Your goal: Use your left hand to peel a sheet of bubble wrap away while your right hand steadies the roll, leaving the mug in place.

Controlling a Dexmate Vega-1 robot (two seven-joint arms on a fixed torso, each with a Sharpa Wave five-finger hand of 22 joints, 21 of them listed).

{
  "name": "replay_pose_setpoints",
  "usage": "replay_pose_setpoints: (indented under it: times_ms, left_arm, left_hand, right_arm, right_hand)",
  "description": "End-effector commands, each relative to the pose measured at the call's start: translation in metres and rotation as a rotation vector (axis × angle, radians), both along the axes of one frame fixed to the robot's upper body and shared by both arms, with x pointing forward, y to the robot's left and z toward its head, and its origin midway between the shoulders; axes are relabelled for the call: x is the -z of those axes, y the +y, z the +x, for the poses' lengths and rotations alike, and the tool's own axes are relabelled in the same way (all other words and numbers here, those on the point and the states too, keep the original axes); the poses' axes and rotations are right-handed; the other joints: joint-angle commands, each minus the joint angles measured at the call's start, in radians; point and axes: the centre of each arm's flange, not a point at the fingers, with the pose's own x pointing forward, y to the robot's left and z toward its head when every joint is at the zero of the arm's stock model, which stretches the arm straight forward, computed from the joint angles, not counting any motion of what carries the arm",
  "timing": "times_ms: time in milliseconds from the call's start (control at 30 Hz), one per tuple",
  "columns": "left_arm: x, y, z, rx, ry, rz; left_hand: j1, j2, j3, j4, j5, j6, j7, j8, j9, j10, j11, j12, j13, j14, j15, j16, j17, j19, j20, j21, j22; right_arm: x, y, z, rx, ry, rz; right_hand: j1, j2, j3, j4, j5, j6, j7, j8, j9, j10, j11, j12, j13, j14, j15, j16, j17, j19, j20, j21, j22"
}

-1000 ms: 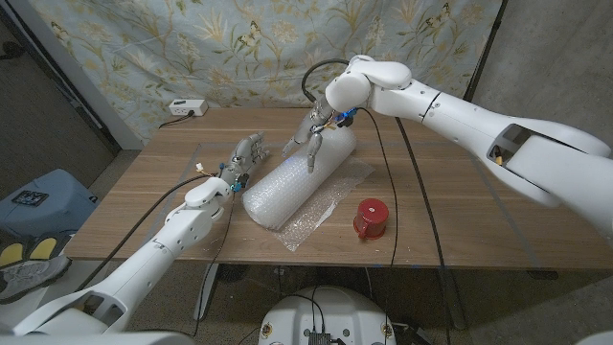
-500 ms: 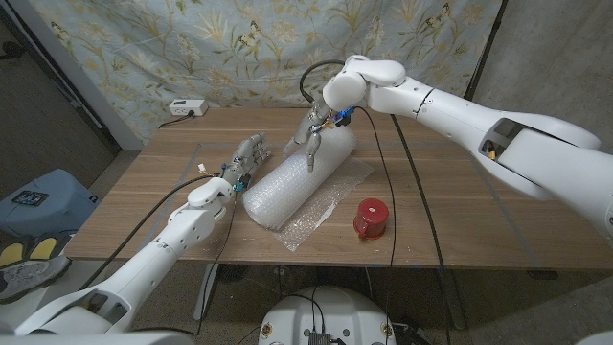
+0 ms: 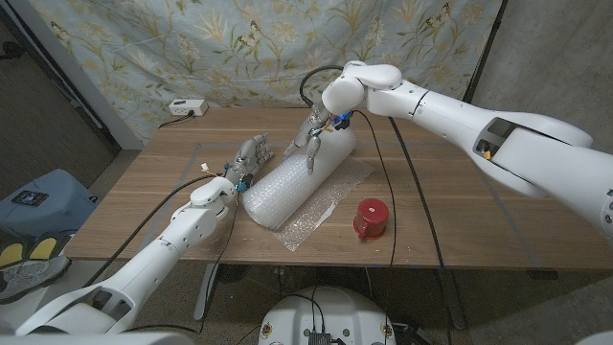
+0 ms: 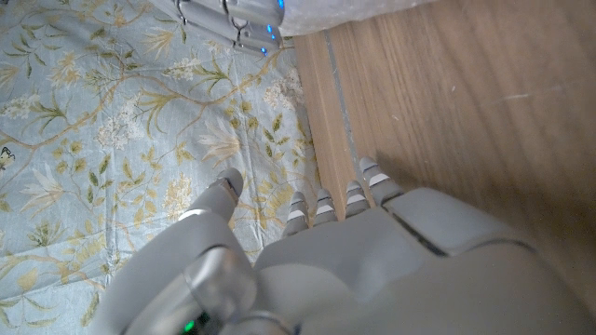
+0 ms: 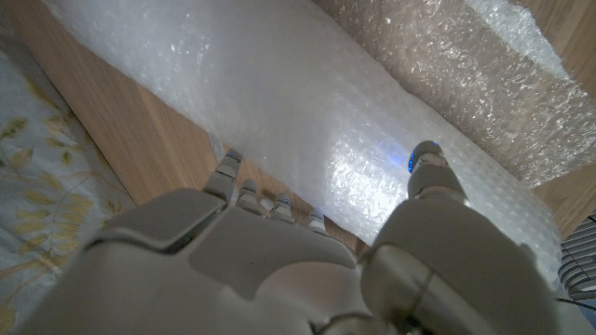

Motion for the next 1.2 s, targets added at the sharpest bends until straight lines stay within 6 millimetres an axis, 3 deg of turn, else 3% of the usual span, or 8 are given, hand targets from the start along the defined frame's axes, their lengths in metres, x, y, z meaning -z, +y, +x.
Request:
replay_pose_setpoints:
  times_ms: [33,900,1033,1200]
  left_arm:
    - [-0.002,-0.002,0.003,0.005,0.003,0.0]
    - [-0.002,-0.012,0.002,0.013,0.009,0.009]
    - [-0.001,-0.014,0.001,0.017,0.011,0.01]
    - [0.0,-0.017,0.001,0.022,0.012,0.01]
  left_hand:
    - [0.013,0.0,-0.001,-0.004,0.004,0.009,0.003,0.005,0.005,0.011,0.004,0.001,0.005,0.009,0.001,0.01,0.005,0.006,0.004,0.004,0.001]
    - [0.018,0.001,-0.001,-0.005,0.005,0.016,0.002,0.005,0.006,0.022,-0.001,0.005,0.006,0.023,0.003,0.012,0.005,0.018,0.007,0.008,0.002]
    - [0.019,0.001,-0.001,-0.005,0.005,0.018,0.002,0.005,0.006,0.024,0.001,0.005,0.006,0.027,0.002,0.013,0.005,0.02,0.007,0.008,0.002]
    - [0.02,0.002,-0.001,-0.005,0.006,0.024,0.001,0.006,0.006,0.035,0.002,0.009,0.007,0.034,0.005,0.014,0.006,0.025,0.009,0.01,0.002]
  right_arm:
    - [0.01,0.0,0.007,0.003,0.004,-0.015]
    - [0.028,-0.004,0.005,-0.01,0.002,0.0]
    - [0.028,-0.005,0.004,-0.04,-0.013,0.029]
    - [0.027,-0.005,0.002,-0.08,-0.039,0.059]
  right_hand:
    - [-0.007,-0.001,-0.004,0.003,0.009,-0.165,-0.012,0.007,0.001,-0.15,0.01,0.006,0.002,-0.089,0.01,0.006,0.002,0.001,0.001,0.005,0.002]
    - [-0.01,0.004,-0.005,0.005,0.008,-0.169,-0.01,0.013,0.001,-0.155,0.017,0.012,0.002,-0.097,0.009,0.008,0.002,0.005,0.001,0.006,0.002]
    - [-0.011,0.009,-0.006,0.005,0.007,-0.147,-0.013,0.025,0.002,-0.115,0.015,0.032,0.004,-0.08,0.007,0.018,0.003,0.013,0.001,0.009,0.003]
    - [-0.001,0.016,-0.004,-0.002,0.008,-0.097,-0.022,0.045,0.006,-0.038,0.014,0.069,0.022,-0.011,-0.01,0.045,0.005,0.06,-0.001,0.023,0.006]
